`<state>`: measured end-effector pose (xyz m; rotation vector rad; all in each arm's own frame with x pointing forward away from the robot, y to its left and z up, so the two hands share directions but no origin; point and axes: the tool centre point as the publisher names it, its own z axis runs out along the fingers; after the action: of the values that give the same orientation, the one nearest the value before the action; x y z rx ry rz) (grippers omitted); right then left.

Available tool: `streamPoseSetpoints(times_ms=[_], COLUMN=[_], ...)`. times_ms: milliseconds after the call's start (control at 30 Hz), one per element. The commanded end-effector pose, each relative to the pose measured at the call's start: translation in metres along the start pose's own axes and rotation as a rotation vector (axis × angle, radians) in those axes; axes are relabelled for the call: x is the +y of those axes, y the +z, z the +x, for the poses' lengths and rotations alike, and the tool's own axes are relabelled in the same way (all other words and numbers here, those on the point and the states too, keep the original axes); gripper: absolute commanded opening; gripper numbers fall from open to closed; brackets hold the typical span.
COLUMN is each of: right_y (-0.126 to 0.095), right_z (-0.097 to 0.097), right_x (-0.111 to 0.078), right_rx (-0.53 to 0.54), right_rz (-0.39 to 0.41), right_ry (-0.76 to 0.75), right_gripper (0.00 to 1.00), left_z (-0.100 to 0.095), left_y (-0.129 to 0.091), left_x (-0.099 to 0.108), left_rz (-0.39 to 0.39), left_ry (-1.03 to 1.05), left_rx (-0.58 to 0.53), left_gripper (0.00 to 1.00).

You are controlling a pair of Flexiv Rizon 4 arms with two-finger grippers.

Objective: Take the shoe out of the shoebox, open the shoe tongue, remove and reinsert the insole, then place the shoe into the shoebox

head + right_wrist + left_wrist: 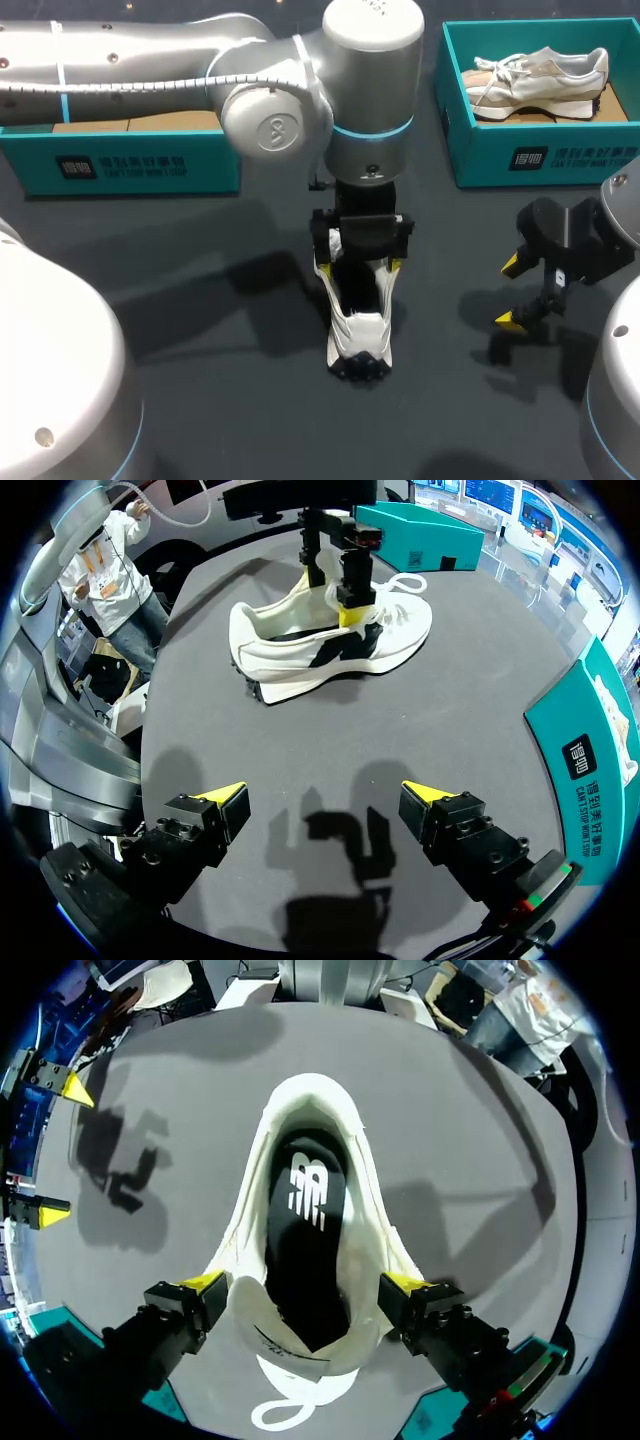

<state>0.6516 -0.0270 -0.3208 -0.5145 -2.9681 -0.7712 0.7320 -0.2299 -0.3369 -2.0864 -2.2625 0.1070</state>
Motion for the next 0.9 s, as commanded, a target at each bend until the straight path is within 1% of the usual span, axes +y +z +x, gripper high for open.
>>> streamPoseSetpoints(times_ms=[33,167,200,267,433,500,733,800,867,900], right_y=[-0.001,-0.001,-0.001,-0.001,-0.001,-0.001,-0.001,-0.001,-0.001,-0.001], right_z=[0.002,0.002,0.002,0.002,0.002,0.002,0.002,0.002,0.002,0.002], right_x=[-0.001,-0.001,-0.001,-0.001,-0.001,-0.001,-0.001,-0.001,-0.001,-0.001], right_rx=[-0.004,-0.004,-0.004,-0.004,-0.004,-0.004,-0.004,-0.004,-0.004,-0.004], right_rz=[0.001,0.001,0.001,0.001,0.001,0.001,0.001,0.001,0.001,0.001], right_ry=[0.000,0.000,0.000,0.000,0.000,0.000,0.000,0.000,0.000,0.000], right_gripper=[1.00,1.00,1.00,1.00,1.00,1.00,1.00,1.00,1.00,1.00], left_z=[0.000,0.001,0.001,0.002,0.005,0.006,0.011,0.012,0.012,0.012], left_y=[-0.003,-0.007,-0.008,-0.010,-0.015,-0.017,-0.029,-0.035,-0.042,-0.045], left_x=[0.004,0.008,0.009,0.012,0.020,0.023,0.038,0.043,0.047,0.050], left_rz=[-0.001,-0.004,-0.006,-0.009,-0.014,-0.025,-0.047,-0.053,-0.050,-0.050], left_ry=[0.005,0.006,0.006,0.004,-0.004,-0.008,-0.030,-0.038,-0.041,-0.041], left_rx=[-0.004,-0.008,-0.009,-0.010,-0.012,-0.009,-0.013,-0.019,-0.030,-0.032], left_gripper=[0.98,0.91,0.92,0.87,0.83,0.79,0.71,0.64,0.50,0.49])
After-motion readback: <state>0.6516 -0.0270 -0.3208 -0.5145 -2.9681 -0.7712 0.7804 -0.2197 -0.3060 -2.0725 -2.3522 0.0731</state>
